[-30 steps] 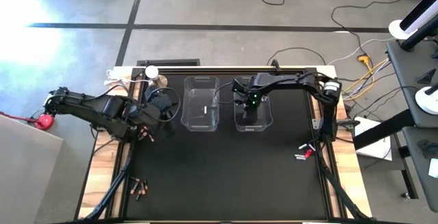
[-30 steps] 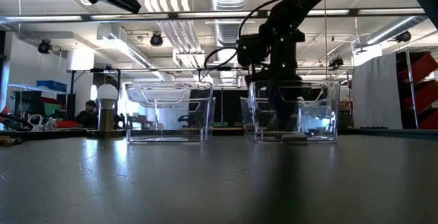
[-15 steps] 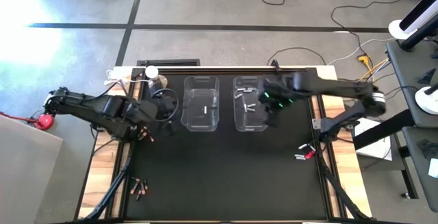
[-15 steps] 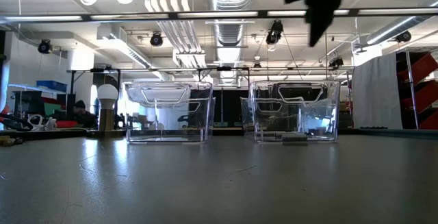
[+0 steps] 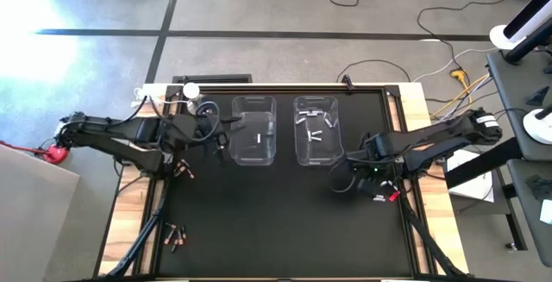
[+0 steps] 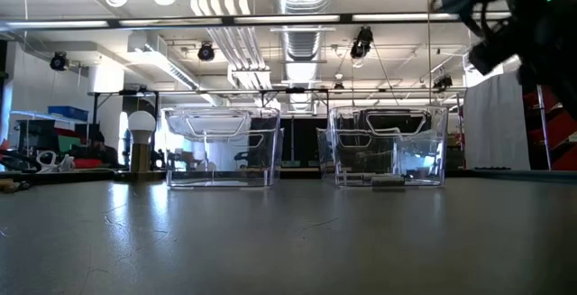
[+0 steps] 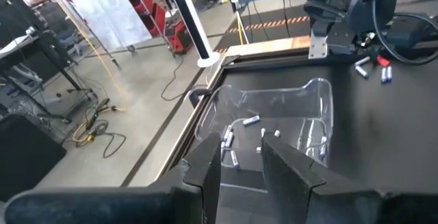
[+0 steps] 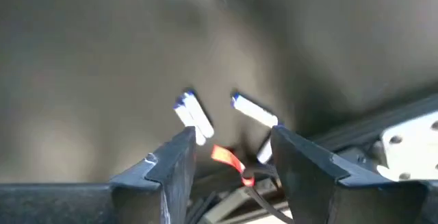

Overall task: Sort batteries
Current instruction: Put the white battery into the right transparent bin

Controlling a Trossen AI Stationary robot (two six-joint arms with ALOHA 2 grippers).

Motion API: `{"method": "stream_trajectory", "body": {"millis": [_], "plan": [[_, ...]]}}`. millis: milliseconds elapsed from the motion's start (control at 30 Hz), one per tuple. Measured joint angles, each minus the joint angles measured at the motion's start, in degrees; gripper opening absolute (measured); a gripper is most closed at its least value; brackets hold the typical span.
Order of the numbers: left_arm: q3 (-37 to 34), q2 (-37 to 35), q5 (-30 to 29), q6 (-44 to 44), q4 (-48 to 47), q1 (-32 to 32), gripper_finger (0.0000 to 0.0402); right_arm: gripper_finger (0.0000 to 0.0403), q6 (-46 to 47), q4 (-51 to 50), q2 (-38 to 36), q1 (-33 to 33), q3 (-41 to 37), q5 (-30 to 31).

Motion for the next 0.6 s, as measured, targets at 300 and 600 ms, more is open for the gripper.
{"method": "stream_trajectory", "body": {"millis": [300, 600], "plan": [[0.28, 4.55, 0.04, -1.10, -0.21, 0.08, 0.0087, 0.0174, -6.55, 8.51, -0.02, 0.68, -7.37, 3.73], [0.56, 4.81, 0.02, -9.07, -3.79, 0.08, 0.0087, 0.0182, -10.26, 10.69, 0.15, 3.36, -12.36, 3.71]]}}
